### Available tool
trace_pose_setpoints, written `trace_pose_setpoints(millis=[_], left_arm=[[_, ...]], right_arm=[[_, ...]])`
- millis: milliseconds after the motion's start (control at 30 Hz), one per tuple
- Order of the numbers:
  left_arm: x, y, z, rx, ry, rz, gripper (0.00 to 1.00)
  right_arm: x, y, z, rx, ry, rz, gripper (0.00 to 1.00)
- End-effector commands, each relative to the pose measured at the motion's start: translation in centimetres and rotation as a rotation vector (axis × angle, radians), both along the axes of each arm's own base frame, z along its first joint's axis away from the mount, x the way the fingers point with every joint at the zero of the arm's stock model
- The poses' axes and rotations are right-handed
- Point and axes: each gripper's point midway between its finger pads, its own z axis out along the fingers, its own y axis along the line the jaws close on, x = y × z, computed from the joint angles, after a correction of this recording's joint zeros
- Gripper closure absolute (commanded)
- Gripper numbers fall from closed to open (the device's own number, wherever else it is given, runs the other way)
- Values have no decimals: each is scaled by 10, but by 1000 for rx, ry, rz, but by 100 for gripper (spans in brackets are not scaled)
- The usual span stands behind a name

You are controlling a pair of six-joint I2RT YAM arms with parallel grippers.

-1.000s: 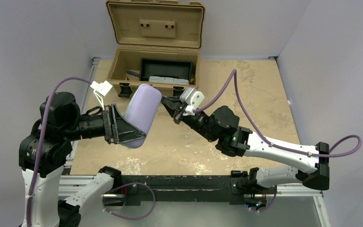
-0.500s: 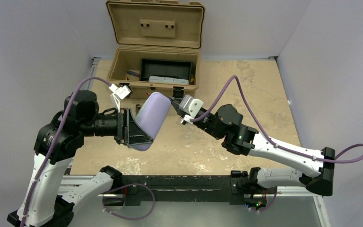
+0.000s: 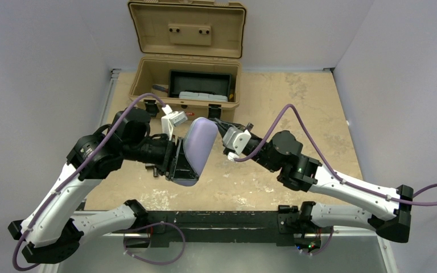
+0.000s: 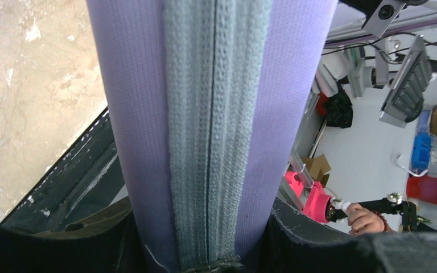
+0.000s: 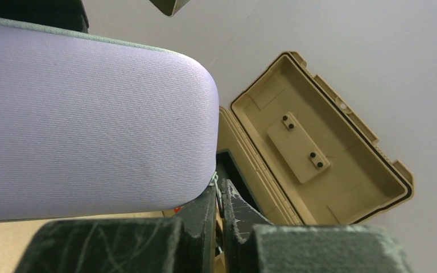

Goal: Open the umbrella

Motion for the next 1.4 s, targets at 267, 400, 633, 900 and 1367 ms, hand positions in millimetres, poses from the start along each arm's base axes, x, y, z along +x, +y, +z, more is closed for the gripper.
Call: trace_pose_setpoints(millis=[267,400,633,900,1367], left_arm=[[-8,42,-48,328,57,28,100],[0,49,-51,379,8,34,100],[15,71,-44,453,-155,66,100],[30,98,-33,537,-374,50,100],[9,103,-26,562,-538,-332,100]], right_arm=[[-27,-53,75,404,217,46,10],[-60,-46,104,411,332,228,1],[-96,7,92,178,556,473,1],[-112,42,69,-22,675,633,1],[-93,76,53,-68,681,623,1]])
